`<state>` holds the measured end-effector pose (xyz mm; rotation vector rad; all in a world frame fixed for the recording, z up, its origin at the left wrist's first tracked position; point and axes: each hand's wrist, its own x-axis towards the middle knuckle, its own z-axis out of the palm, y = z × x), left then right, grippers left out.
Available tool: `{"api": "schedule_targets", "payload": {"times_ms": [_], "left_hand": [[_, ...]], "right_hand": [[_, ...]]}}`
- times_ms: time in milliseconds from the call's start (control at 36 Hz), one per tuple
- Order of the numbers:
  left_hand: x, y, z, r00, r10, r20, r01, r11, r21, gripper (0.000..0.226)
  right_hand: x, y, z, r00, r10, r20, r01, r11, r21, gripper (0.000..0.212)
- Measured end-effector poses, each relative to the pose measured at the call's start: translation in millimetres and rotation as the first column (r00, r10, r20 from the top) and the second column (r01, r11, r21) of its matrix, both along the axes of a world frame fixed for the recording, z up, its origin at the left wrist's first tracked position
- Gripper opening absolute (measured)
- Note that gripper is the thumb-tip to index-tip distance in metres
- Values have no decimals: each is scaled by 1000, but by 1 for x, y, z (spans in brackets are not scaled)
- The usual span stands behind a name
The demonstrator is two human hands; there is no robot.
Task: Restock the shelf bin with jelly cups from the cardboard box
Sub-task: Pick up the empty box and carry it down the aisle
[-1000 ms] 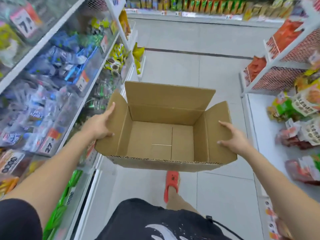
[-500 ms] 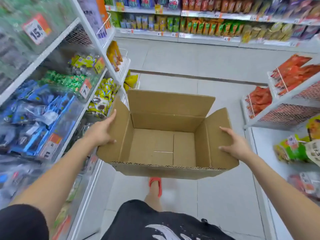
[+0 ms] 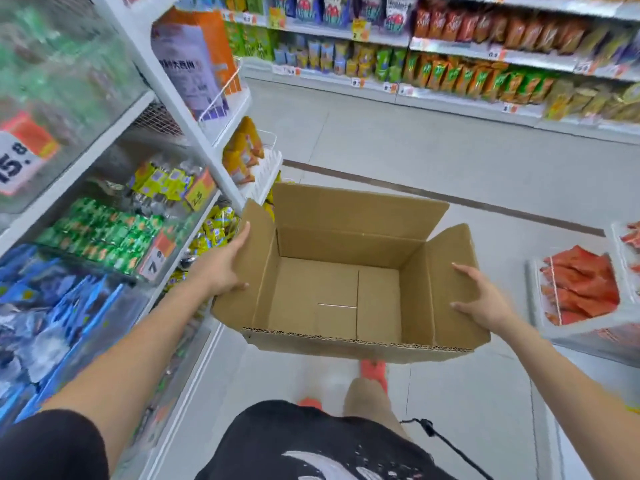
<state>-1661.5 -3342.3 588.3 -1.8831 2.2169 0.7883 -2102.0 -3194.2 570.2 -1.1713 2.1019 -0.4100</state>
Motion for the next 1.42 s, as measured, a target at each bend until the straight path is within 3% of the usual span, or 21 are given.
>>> {"api": "schedule_targets", "payload": {"times_ms": [167,278,500,611,806,1083,1417], "left_hand": [[-10,-42,-29,985,173,-16,-173,985,11,131],[-24,-45,-34,935,353,20,-354,935,40,123],[-41,-16,-56,765,644,-25,-640,764,83,122],[-41,12,-82,681,731,47,-730,673,117,122],[-39,50,-121,564,808,169,-820,525,227,112],[-42,58,-189,428,875,227,-897,380,225,108],[-44,57,-325,307,903,301,-944,248,219,101]], "right_hand": [[-36,-128,-20,981,194,21,-195,980,43,78],[-46,-209,-22,941,339,6,-339,939,57,77],[-17,-329,-43,733,674,-93,-659,737,152,71],[13,-366,-64,620,782,-67,-757,619,209,72],[67,-396,-110,466,884,-42,-835,456,308,73],[130,-428,-192,267,961,-67,-889,273,368,69],[174,-457,-326,136,990,-28,-898,136,419,74]]}}
